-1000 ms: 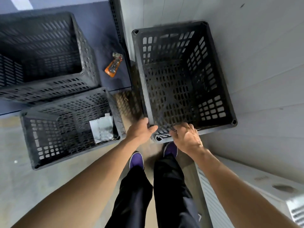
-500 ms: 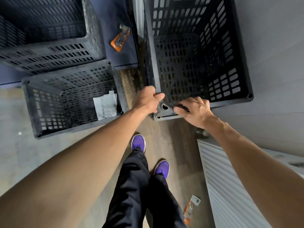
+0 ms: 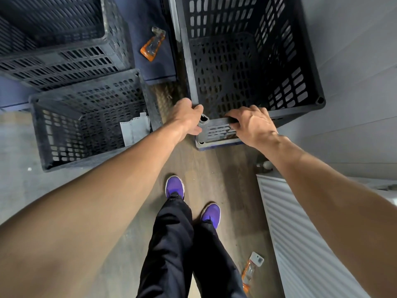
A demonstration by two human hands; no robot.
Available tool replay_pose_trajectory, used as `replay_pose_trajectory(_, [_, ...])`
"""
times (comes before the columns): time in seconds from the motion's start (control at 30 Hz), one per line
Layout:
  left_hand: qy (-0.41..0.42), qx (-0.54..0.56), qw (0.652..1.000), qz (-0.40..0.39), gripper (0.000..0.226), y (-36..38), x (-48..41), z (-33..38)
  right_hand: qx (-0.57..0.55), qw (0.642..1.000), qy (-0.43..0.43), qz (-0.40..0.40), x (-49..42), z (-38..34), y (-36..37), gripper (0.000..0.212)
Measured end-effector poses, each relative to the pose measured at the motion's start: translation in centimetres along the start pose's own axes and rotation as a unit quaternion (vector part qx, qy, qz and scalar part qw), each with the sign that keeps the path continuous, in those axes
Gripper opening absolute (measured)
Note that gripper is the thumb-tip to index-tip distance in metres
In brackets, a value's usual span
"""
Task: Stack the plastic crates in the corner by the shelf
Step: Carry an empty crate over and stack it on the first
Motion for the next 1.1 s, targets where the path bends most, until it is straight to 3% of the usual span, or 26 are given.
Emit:
replay_pose_trajectory(0.13, [0.000,-0.004,1.000,0.004,0.023,0.5,0.8,0.0,-0.006,1.000,-0.006,0.004,0.4,0.4,0.0,0.030])
replay_pose_trajectory(0.37, [-0.017,-0.061,0.998,-0.020,0.047,1.4,1.6,-0.2,0.022,1.000,-0.009,-0.011,0.7,0.0,0.7,0.033])
replay_pose_trajectory(0.63, [-0.010,-0.123,0.992,0.015,0.016,2.7,0.3,-0.5,0.074,0.997,0.010,-0.034,0.3,-0.6,1.0,0.036])
replay_pose_trajectory(0.93, [0.002,-0.145,0.989,-0.015,0.021,2.0,0.7,0.3,0.076,0.995,0.012,-0.066,0.0,-0.6,1.2,0.037])
replay_pose_trajectory(1.1, [0.008,-0.138,0.990,-0.010,0.021,1.8,0.7,0.2,0.067,0.994,0.018,-0.081,0.2,-0.6,1.1,0.057])
Point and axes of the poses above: each hand's wrist, its own x-axis away from the middle knuckle, its own y-axis out of the palm, z = x × y, the point moved 6 cm from there along -x, towards the middle knuckle, and after that the axes turned 15 degrees about y, right-handed, at the moved point
